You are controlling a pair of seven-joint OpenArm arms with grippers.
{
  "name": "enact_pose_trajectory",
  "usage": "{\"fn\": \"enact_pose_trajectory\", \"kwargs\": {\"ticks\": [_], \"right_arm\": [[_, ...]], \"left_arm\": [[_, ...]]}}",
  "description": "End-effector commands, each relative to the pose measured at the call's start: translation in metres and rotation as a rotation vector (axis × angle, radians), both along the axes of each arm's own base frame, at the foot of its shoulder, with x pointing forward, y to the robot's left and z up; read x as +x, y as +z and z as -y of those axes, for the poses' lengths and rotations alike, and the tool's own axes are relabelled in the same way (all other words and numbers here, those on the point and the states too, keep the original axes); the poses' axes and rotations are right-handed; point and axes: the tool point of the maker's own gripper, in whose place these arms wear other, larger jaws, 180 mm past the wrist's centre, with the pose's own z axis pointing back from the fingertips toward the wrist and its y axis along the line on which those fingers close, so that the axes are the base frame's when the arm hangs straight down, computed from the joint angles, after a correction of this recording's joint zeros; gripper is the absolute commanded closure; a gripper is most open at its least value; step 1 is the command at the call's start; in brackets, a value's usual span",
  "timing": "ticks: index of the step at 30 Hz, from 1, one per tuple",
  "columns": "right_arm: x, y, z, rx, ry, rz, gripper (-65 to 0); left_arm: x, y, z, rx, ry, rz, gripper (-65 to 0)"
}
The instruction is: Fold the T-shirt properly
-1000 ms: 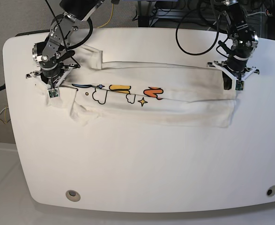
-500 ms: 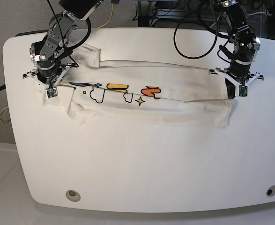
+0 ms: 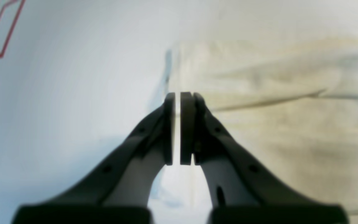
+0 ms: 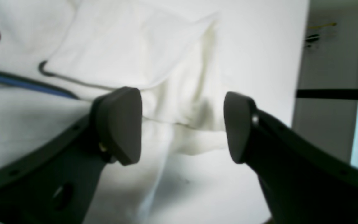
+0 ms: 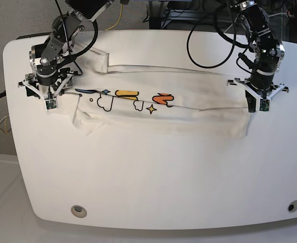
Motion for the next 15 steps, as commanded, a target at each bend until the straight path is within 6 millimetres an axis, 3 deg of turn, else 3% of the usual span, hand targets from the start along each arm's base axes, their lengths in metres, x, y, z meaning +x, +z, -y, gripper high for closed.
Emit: {"fn": "enact_pose_trajectory", "kwargs": {"ticks": [1, 8, 15], "right_arm": [[0.006, 0.018, 0.007, -0.034, -0.011, 0.043, -41.8], [0.01, 0.021, 0.008, -0.039, -0.018, 0.042, -41.8], [0.027, 0.021, -0.025, -0.03, 0.083, 0.035, -41.8]], "left_arm": [[0.004, 0.012, -0.001, 0.008, -0.001, 0.037, -2.5], [0.004, 0.013, -0.002, 0.011, 0.0, 0.04, -2.5], [0.003, 0.013, -0.002, 0.011, 0.0, 0.038, -2.5]]}}
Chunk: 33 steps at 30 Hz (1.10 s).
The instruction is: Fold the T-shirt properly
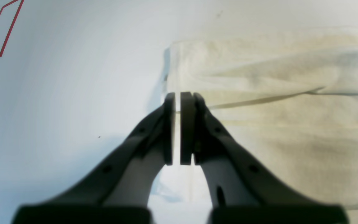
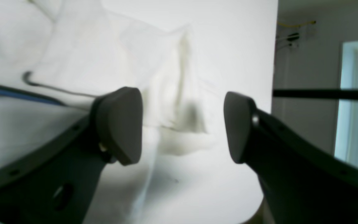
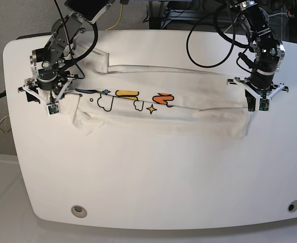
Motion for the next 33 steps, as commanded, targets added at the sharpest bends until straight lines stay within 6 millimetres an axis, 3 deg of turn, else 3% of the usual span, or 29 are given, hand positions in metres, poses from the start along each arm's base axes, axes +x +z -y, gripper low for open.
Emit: {"fn": "enact_pose_trajectory", "kwargs": {"ticks": [1, 10, 22, 33], "right_arm": [[0.011, 0.011, -0.008, -0.004, 0.024, 0.032, -41.8], [0.025, 0.016, -0.028, -0.012, 0.067, -0.004, -41.8], [0.028, 0.014, -0.035, 0.0, 0.087, -0.006, -41.8], [0.027, 0.001, -0.051, 0.014, 0.137, -0.048, -41.8]], "left_arm": [[0.006, 0.016, -0.002, 0.011, -0.003, 0.058, -2.5], [0.006, 0.015, -0.002, 0.013, -0.003, 0.056, -2.5], [0.006, 0.014, -0.002, 0.012, -0.003, 0.053, -2.5], [0.007, 0.014, -0.001, 0.01, -0.005, 0.053, -2.5]]}}
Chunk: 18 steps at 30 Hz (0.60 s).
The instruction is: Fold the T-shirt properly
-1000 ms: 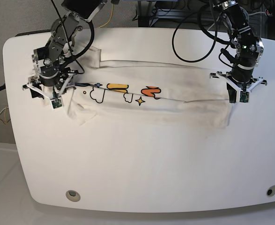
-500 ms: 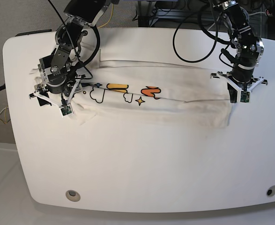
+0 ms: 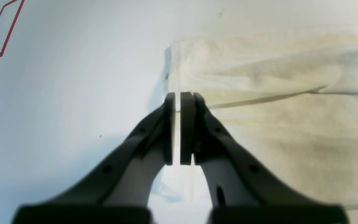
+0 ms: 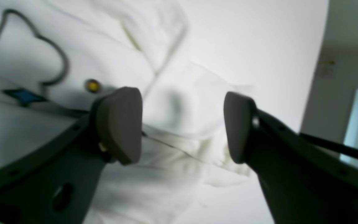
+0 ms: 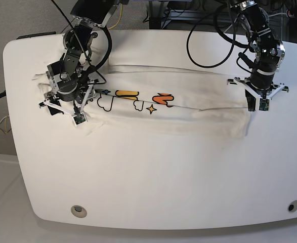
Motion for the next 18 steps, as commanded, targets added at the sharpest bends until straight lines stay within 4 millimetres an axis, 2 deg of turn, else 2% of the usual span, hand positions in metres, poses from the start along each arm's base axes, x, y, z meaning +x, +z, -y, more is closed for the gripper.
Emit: {"fn": "enact_pose_trajectory", "kwargs": {"ticks": [1, 7, 18], "right_arm": [[0.003, 0.007, 0.004, -0.013, -0.006, 0.024, -41.8], [0.002, 0.003, 0.003, -0.008, -0.004, 0.015, -41.8], [-0.001, -0.015, -0.002, 0.017, 0.004, -0.032, -41.8]], "left_arm": [[0.007, 0.014, 0.0, 0.008, -0.005, 0.054, -2.5], [0.007, 0.014, -0.001, 0.008, -0.004, 0.054, -2.5], [0.006, 0.013, -0.001, 0.007, -0.003, 0.053, -2.5]]}}
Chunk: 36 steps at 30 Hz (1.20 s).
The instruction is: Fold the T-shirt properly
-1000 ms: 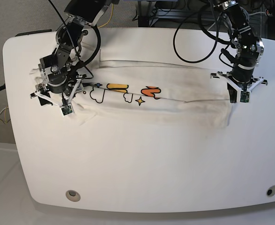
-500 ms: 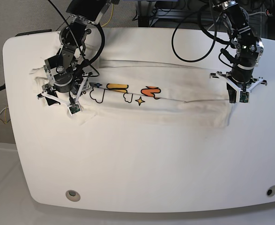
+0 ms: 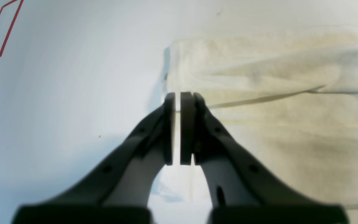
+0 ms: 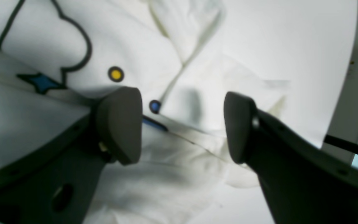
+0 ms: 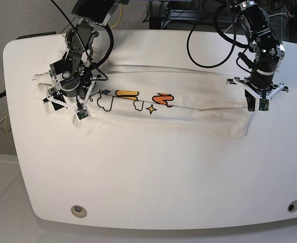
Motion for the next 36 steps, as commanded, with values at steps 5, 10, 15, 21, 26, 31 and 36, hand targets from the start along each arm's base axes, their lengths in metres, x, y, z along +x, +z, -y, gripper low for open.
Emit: {"fn": "enact_pose_trajectory", "kwargs": {"ticks": [5, 10, 15, 21, 26, 31, 36], "right_arm": [[0.0112, 0.008, -0.0009, 0.007, 0.011, 0.057, -41.8], [0.013, 0.0093, -0.0014, 0.01, 0.015, 0.07, -41.8], [0.0143, 0.0098, -0.0016, 0.011, 0.016, 0.073, -41.8], [0.0143, 0.0098, -0.0016, 0.011, 0.016, 0.073, -41.8], [0.0145, 0.01, -0.0016, 0.011, 0.016, 0.074, -41.8], [0.0151, 0.0104, -0.0016, 0.011, 0.016, 0.076, -41.8], [0.0135, 0.0103, 0.0055, 0.01, -0.008, 0.077, -41.7]], "left_arm": [[0.0062, 0.0134, -0.0015, 0.007, -0.002, 0.053, -2.5], [0.0062, 0.0134, -0.0015, 0.007, -0.002, 0.053, -2.5], [0.0062, 0.0134, -0.0015, 0.007, -0.002, 0.053, -2.5], [0.0062, 0.0134, -0.0015, 0.007, -0.002, 0.053, -2.5], [0.0057, 0.0129, -0.0015, 0.007, -0.002, 0.051, -2.5], [0.0057, 0.0129, -0.0015, 0.007, -0.002, 0.051, -2.5], [0.0058, 0.0128, -0.001, 0.005, -0.002, 0.052, -2.5]]}}
